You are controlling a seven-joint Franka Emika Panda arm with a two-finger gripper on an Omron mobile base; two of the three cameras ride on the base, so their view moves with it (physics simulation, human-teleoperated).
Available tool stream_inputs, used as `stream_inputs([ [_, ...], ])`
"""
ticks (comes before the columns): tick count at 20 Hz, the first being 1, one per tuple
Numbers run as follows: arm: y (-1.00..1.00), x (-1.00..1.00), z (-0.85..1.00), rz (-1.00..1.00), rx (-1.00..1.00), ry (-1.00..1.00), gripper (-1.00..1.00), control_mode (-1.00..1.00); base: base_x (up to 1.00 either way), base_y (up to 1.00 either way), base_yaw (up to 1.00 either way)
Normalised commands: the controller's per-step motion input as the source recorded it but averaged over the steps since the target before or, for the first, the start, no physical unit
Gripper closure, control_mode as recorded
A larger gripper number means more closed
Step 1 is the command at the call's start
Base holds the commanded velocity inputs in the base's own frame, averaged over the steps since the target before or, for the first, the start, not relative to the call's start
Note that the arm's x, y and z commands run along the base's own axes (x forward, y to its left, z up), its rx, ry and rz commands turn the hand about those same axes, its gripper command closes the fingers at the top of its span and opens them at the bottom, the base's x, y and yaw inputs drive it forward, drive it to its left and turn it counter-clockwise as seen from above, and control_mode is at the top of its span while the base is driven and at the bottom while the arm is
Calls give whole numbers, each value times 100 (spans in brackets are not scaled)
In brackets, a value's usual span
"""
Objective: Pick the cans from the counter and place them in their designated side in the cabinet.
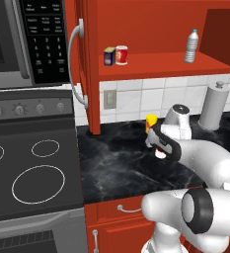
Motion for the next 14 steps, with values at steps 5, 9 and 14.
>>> stream_inputs([
  [5,0,-6,55,0,3,-6,100,-100,0,0,0],
  [9,0,-10,51,0,2,-7,100,-100,0,0,0],
  [14,0,-18,52,0,2,-9,100,-100,0,0,0],
])
